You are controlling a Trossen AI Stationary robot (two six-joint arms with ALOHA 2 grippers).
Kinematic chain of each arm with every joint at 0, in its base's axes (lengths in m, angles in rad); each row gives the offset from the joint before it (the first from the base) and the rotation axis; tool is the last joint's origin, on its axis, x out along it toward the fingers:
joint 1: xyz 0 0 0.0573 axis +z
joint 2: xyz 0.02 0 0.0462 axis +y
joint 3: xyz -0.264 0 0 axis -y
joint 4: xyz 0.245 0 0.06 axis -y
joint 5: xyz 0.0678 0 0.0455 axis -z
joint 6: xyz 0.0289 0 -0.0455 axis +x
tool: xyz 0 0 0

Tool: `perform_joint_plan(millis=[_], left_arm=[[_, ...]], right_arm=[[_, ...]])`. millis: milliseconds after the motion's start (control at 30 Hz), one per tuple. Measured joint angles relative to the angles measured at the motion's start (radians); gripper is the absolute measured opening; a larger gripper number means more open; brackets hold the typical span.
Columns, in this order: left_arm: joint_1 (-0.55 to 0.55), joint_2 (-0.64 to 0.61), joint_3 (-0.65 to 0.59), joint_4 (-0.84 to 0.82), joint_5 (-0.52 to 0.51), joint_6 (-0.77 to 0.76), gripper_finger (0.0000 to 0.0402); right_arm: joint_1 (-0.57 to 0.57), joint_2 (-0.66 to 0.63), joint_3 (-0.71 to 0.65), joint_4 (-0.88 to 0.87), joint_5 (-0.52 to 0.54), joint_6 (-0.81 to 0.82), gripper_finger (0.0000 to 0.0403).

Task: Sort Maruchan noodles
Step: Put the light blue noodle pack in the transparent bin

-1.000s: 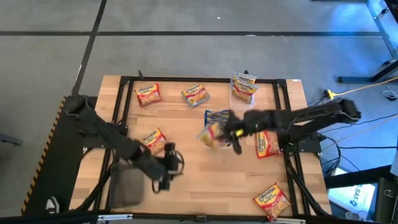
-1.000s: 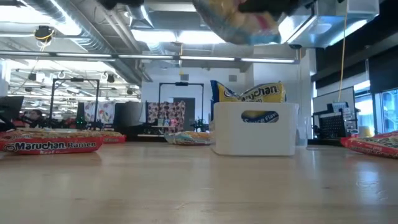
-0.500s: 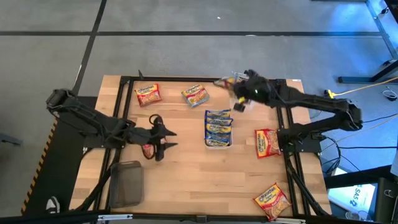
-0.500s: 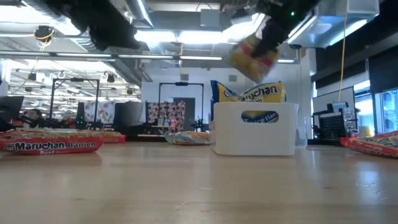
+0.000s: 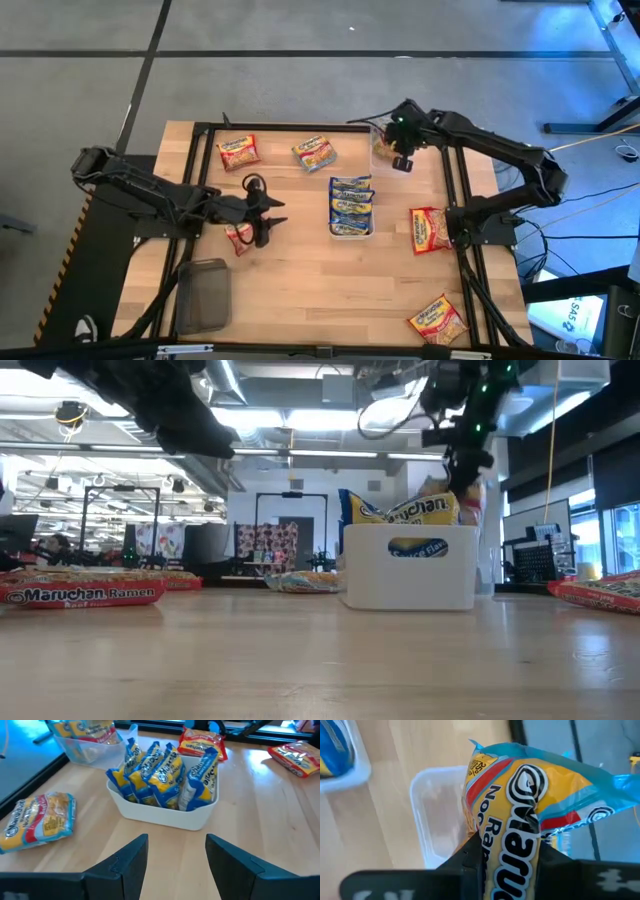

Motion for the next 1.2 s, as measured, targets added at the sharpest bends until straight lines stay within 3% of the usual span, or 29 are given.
perform_joint_plan(millis=[433,833,1033,1200], left_arm=[[0.011,0.0,0.0,-0.001,0.0,0.001,0.0194],[0.01,0.0,0.0,-0.002,0.023,0.0,0.0194],[0.01,0.0,0.0,-0.002,0.052,0.0,0.0194],[0.01,0.0,0.0,-0.002,0.052,0.0,0.0194]], right_arm=[[-0.034,0.182,-0.057,0.096,-0.009,-0.073,0.0067],[-0.033,0.298,-0.06,0.115,-0.004,-0.018,0.0069],[-0.033,0.304,-0.059,0.127,0.021,-0.019,0.0124],[-0.032,0.305,-0.058,0.132,0.104,-0.046,0.0184]])
